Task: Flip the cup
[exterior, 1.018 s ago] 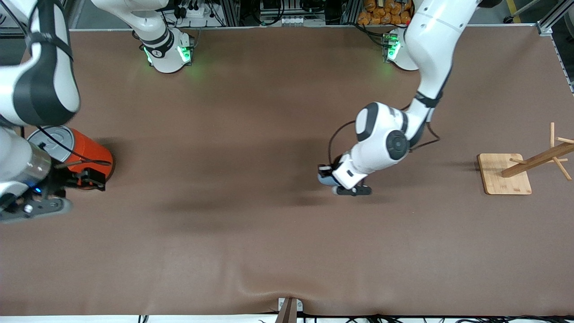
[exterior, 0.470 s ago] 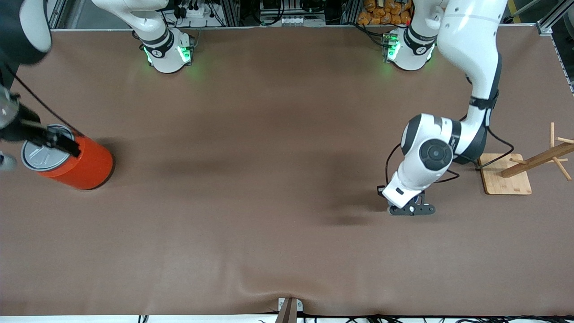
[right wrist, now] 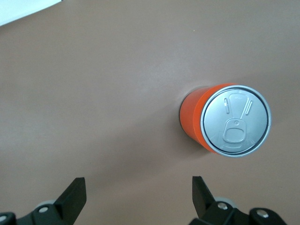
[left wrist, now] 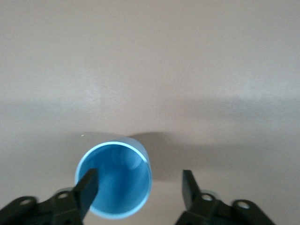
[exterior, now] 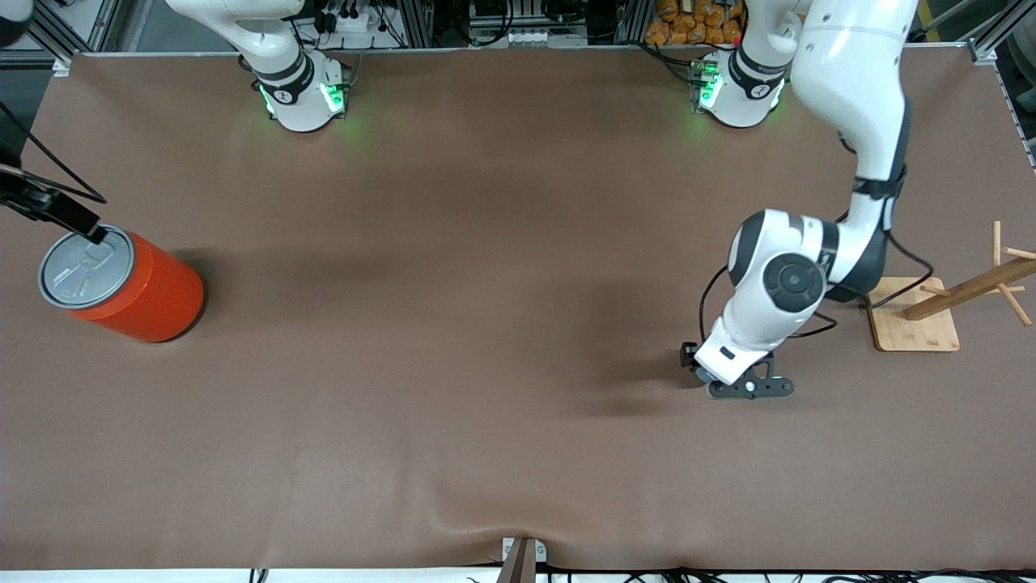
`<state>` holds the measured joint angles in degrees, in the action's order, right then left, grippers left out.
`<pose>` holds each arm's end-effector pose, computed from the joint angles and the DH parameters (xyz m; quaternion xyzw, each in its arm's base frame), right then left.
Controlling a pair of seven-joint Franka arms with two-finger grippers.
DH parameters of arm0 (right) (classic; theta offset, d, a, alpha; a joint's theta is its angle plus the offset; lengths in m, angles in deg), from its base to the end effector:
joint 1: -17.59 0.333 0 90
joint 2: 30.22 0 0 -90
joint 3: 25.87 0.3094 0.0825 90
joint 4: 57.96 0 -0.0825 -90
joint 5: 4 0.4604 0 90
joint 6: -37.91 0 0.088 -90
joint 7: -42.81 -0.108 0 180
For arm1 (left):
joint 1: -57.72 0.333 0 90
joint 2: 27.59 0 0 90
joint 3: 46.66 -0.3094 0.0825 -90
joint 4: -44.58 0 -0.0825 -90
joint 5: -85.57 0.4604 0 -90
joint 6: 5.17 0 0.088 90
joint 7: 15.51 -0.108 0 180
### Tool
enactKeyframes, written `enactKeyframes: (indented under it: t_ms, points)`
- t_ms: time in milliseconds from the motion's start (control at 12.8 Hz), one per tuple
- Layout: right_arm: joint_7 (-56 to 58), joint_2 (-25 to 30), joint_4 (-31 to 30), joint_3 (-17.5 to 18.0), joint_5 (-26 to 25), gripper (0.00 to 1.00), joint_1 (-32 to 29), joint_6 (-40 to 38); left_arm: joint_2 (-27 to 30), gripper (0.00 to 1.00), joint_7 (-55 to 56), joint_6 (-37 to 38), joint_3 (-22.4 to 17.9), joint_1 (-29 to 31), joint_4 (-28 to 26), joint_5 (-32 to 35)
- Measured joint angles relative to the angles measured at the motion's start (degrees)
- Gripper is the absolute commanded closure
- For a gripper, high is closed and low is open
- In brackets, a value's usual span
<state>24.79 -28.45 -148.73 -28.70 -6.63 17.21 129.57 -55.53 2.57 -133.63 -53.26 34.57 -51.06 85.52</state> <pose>0.6234 -0.0403 0.6316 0.9824 -0.1840 0.0259 0.0190 0.7111 -0.2189 0.2838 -0.9987 -0.0058 -0.0499 0.0119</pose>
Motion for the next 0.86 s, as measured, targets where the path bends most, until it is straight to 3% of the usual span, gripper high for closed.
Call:
enactKeyframes:
  t_ms: [313,548,861]
  points:
    - [0.0,-1.1,3.2,-2.9,6.9,0.0,-0.1,-4.1,14.6,0.0,-3.6,13.5,-0.4,2.3,1.1,0.7]
    - [0.0,-1.9,4.3,-3.5,6.9,0.0,-0.1,-4.3,25.1,0.0,-16.7,27.6,-0.5,5.0,0.8,0.7]
    - [0.0,-2.6,4.8,-2.4,2.6,0.0,0.7,-4.5,29.1,0.0,-30.8,43.7,-1.4,8.1,6.9,6.0]
